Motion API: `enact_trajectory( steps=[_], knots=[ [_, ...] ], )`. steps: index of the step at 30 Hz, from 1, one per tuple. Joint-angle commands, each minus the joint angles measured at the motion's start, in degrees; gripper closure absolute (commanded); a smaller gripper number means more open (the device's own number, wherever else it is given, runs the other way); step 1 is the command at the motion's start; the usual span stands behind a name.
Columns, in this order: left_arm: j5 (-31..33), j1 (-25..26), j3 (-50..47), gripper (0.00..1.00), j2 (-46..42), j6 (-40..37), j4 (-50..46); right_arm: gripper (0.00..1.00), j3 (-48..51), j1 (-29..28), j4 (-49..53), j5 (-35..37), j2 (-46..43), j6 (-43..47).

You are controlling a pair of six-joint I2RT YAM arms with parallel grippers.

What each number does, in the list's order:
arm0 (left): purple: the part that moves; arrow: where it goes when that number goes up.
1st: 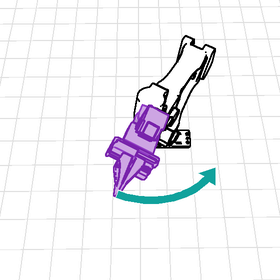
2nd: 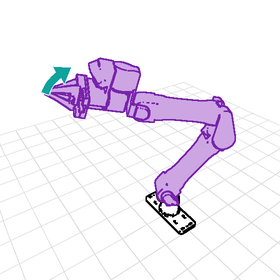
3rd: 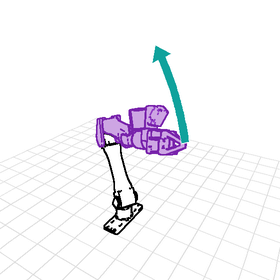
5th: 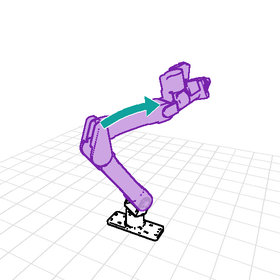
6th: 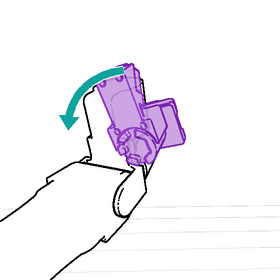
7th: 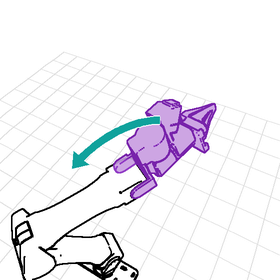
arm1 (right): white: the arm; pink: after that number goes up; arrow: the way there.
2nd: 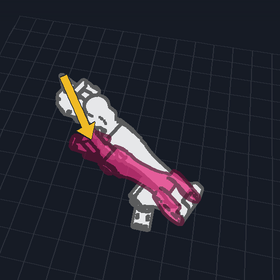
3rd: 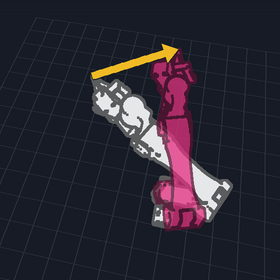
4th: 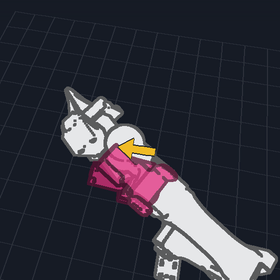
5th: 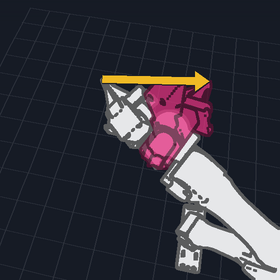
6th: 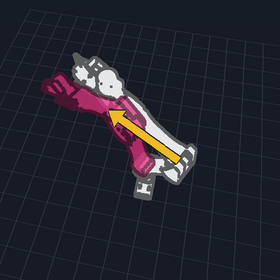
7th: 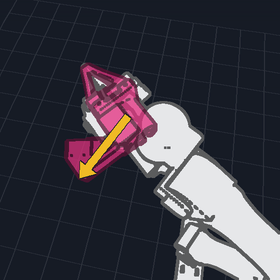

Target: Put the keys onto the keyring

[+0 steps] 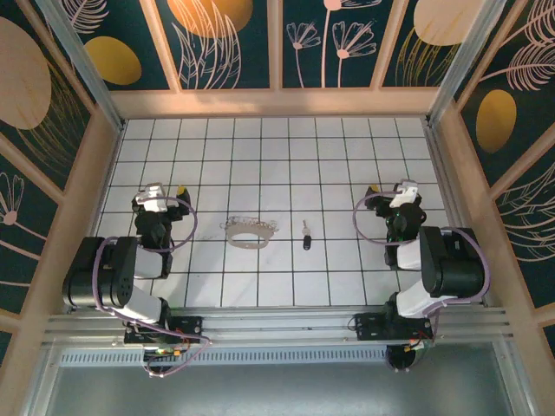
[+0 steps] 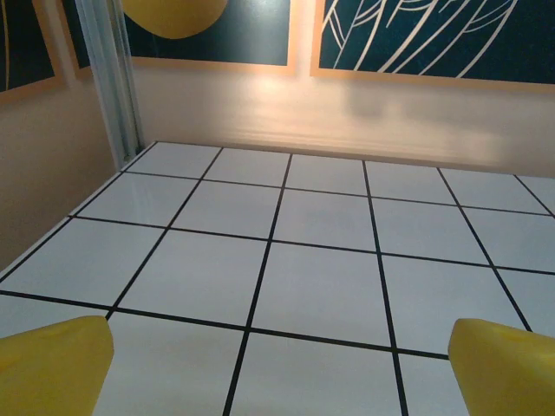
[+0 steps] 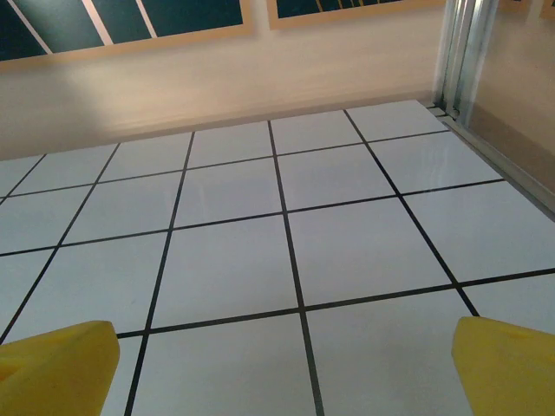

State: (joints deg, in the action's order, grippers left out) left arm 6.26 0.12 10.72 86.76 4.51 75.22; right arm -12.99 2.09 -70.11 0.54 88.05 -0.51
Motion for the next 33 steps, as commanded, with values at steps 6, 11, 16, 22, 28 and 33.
enact_trajectory(
  steps=[6,11,16,22,28,33],
  knots=[
    [-0.9,0.2,1.1,0.01,0.0,-0.8,0.4,0.01,-0.3,-0.2,-1.5,0.7,0.0,-0.9],
    [-0.8,0.2,1.5,0.01,0.0,-0.8,-0.2,0.01,-0.2,-0.2,-1.5,0.7,0.1,-0.9],
    [-1.5,0.2,2.3,0.01,0.1,-0.9,-1.6,0.01,-0.4,-0.1,-1.3,0.7,0.1,-0.9],
    [-1.5,0.2,2.7,0.01,-0.5,-1.0,-2.8,0.01,-0.2,-0.2,-1.8,0.7,-0.1,-1.0],
    [-1.8,0.2,7.9,0.01,-6.1,-1.0,-16.5,0.01,-7.5,-0.3,16.6,1.9,-7.3,-1.3],
    [-1.7,0.2,11.4,0.01,-9.8,-0.5,-23.8,0.01,-10.4,-0.5,24.4,4.2,-11.8,-5.8]
  ],
)
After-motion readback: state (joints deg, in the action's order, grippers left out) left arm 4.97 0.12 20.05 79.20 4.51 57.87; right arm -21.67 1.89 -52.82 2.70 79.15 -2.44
